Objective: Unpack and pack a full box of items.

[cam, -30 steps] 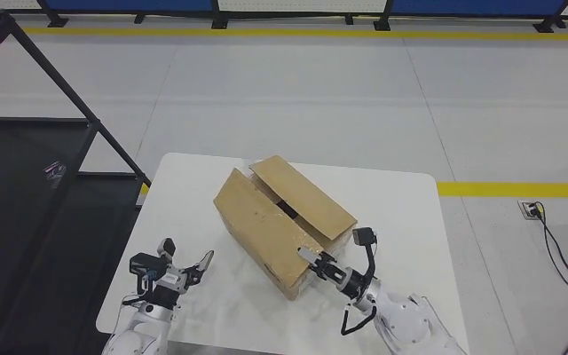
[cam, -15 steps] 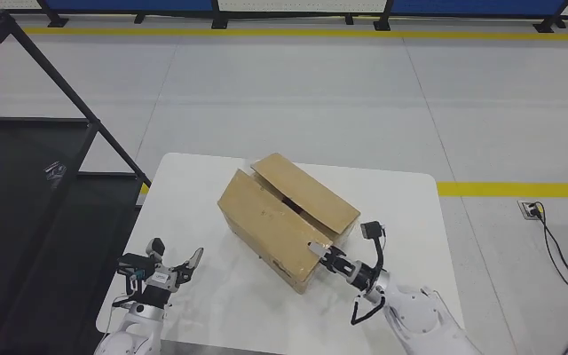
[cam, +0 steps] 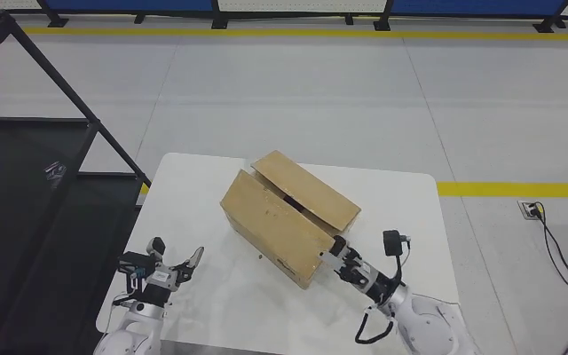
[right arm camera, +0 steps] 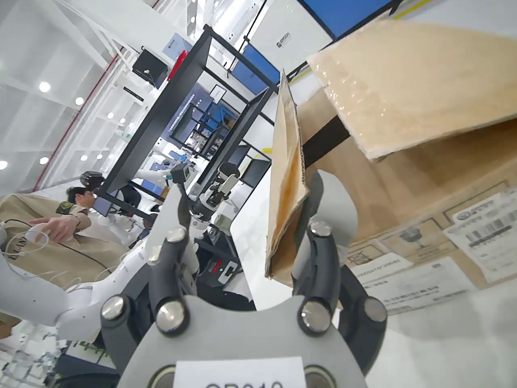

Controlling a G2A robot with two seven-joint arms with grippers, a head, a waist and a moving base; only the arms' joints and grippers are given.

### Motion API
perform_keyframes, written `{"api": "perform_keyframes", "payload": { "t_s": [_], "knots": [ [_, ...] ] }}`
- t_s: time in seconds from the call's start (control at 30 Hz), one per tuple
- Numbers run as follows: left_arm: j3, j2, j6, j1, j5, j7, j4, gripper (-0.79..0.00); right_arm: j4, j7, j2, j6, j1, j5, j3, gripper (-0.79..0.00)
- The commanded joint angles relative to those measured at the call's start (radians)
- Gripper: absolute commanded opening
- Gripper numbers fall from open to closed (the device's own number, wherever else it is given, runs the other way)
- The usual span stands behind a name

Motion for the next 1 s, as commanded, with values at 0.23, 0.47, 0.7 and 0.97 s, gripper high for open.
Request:
{"api": "perform_keyframes", "payload": {
  "t_s": [0.23, 0.47, 0.7, 0.97],
  "knots": [
    [0.003, 0.000, -0.002, -0.014, 0.004, -0.006, 0.008, 0.000, -0.133, -0.187, 0.003, 0.064, -0.120, -0.343, 0.014, 0.000],
    [0.005, 0.000, -0.002, -0.019, 0.003, -0.008, 0.007, 0.000, -0.136, -0.188, 0.003, 0.066, -0.122, -0.350, 0.012, 0.000],
    [0.001, -0.001, 0.004, -0.013, -0.004, -0.007, 0.003, 0.000, -0.190, -0.198, 0.014, 0.039, -0.147, -0.635, 0.001, 0.000],
    [0.012, -0.002, 0.012, -0.018, 0.006, -0.016, -0.004, 0.000, -0.207, -0.152, 0.001, 0.319, -0.180, -0.894, -0.101, 0.000]
  ]
}}
